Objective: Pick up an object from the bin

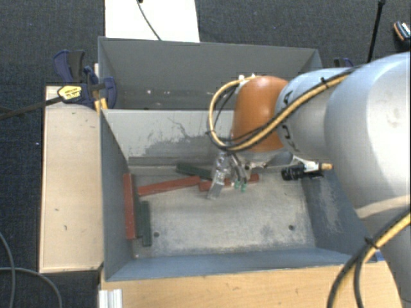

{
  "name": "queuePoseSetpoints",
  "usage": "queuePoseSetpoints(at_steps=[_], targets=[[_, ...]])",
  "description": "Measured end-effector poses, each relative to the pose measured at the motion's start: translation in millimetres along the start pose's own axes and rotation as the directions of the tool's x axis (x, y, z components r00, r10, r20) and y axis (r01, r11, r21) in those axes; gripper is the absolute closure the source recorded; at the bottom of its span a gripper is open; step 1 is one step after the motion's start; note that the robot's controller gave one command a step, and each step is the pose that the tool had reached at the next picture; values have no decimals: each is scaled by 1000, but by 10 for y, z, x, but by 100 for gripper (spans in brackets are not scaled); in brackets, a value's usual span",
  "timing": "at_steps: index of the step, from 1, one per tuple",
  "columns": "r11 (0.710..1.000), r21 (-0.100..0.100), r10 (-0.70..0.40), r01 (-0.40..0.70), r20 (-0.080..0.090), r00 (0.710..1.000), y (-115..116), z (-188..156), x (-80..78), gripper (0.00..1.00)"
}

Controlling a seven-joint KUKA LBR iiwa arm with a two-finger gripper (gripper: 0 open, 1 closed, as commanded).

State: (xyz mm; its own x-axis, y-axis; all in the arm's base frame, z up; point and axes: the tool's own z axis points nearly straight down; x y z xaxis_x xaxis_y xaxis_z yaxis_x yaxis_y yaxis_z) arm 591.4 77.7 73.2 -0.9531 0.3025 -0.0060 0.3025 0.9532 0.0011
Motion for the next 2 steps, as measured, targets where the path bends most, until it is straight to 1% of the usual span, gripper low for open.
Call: queuePoseSetpoints(at_steps=[1,2], targets=[[999,-5,-34,34,6,999,-775,-19,-16,100],[978,1,-207,207,3,978,-1285,-1303,65,100]])
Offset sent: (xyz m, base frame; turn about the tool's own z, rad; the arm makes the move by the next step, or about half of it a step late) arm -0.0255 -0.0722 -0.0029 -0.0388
